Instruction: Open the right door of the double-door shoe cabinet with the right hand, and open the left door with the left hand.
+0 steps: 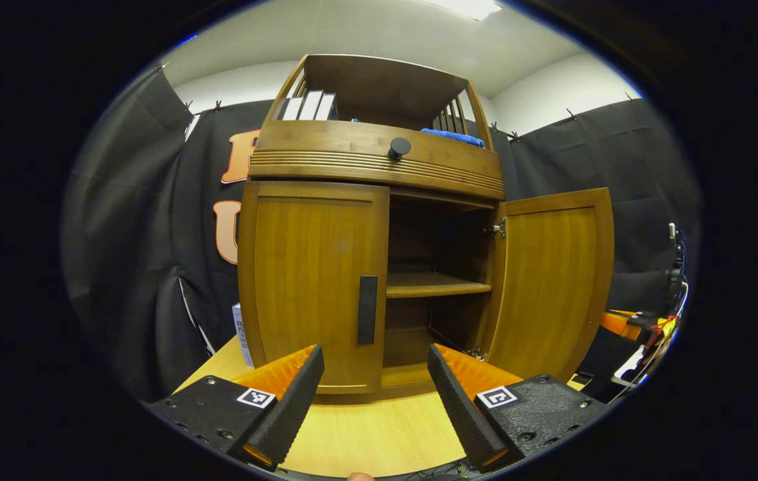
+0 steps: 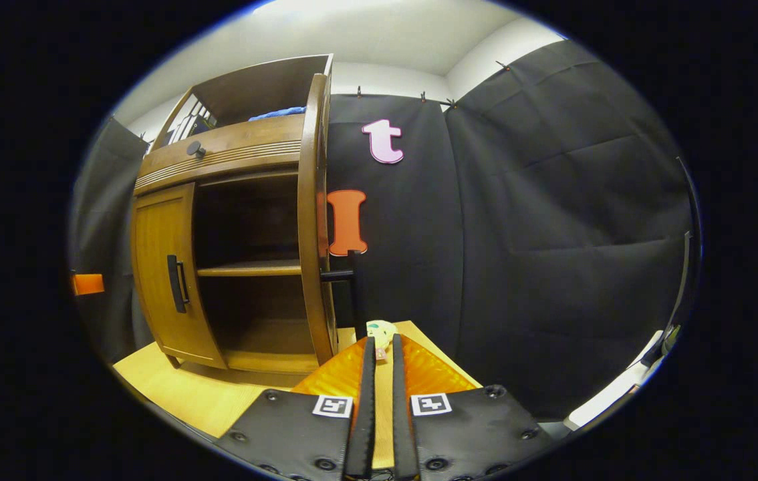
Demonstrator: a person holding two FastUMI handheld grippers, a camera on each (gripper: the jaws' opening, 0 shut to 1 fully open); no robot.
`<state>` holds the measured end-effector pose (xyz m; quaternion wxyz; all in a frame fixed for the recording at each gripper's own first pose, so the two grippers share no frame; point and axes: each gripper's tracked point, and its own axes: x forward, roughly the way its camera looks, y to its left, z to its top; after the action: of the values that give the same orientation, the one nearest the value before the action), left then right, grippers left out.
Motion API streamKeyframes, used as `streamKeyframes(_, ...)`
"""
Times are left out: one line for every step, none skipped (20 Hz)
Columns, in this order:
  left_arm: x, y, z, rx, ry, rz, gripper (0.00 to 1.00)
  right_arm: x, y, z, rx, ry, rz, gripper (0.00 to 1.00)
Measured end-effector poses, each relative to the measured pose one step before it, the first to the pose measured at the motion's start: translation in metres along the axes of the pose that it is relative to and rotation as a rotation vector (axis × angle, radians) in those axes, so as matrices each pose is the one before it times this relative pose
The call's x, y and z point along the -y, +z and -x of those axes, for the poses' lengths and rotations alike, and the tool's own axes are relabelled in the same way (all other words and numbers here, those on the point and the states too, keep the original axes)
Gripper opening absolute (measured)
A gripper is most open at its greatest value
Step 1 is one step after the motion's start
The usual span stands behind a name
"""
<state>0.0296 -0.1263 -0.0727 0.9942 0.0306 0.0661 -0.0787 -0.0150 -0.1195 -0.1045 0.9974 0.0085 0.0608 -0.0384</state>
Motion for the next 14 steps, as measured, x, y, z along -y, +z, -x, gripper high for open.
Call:
streamKeyframes(0.00304,-0.00172,-0.00682,-0.00409,-0.00053,0.00054,0.92,0.00141,0.001,-0.00067,0.00235,-0.00517,0.00395,0.2)
streamKeyframes(0.00146,-0.00092,-0.00812,-0.00055,0.00007,-0.00344,0.94,-0.00045,0.00071,0.00044,-0.0003,-0.00017,0.00063,0.2)
streamKeyframes(0.00107,-0.00014,-0.00902,-0.00136,0.00198,-0.00783,0.94,0.0018,-0.00095,-0.00087,-0.00352,-0.00674,0.00069,0.27)
streamKeyframes(0.00135,-0.00148,-0.01083,-0.00173,0.00652,-0.00756,0.95,0.00433,-0.00091,0.00107,-0.00182,-0.00119,-0.00379,0.33)
streamKeyframes(0.00151,-0.0023,-0.01187,0.00081,0.00262,-0.00518,0.95,0.00075,-0.00031,0.00006,-0.00052,0.00127,-0.00399,0.4)
streamKeyframes(0.00189,-0.00088,-0.01043,0.00205,-0.00473,-0.00151,0.95,0.00422,-0.00185,-0.00076,0.00121,-0.00461,-0.00623,0.31)
streamKeyframes(0.00193,-0.0003,-0.01137,0.00338,-0.00514,0.00168,0.92,0.00509,0.00025,0.00013,0.00499,-0.00942,-0.00564,0.4)
streamKeyframes(0.00057,-0.00016,-0.01179,0.00365,0.0006,0.00489,0.94,0.00426,0.00082,0.00095,0.00482,-0.00764,-0.0056,0.49)
streamKeyframes(0.00108,-0.00214,-0.01153,0.00342,0.00006,0.00507,0.92,0.00356,0.00105,-0.00217,0.00327,-0.01104,-0.00449,0.59)
streamKeyframes(-0.00047,-0.00115,-0.01012,0.00166,0.00433,0.00294,0.92,0.00392,0.0024,-0.00061,0.00307,-0.01363,-0.00242,0.68)
streamKeyframes(-0.00347,-0.00025,-0.01022,0.00534,0.01295,0.00107,0.92,0.00327,0.00247,-0.00126,0.00276,-0.01096,-0.00268,0.73)
streamKeyframes(-0.00383,0.00023,-0.01124,0.0051,0.01548,-0.00078,0.92,0.00235,-0.0009,0.00019,0.00179,-0.00532,-0.00135,0.78)
streamKeyframes(-0.00441,-0.00013,-0.00954,0.00349,0.01552,-0.00107,0.92,0.00333,0.00024,-0.00046,0.00127,-0.00978,0.00056,0.82)
streamKeyframes(-0.00415,-0.00049,-0.00884,0.00107,0.01527,-0.0017,0.98,0.00354,-0.00087,-0.0003,0.00188,-0.00659,0.00136,0.87)
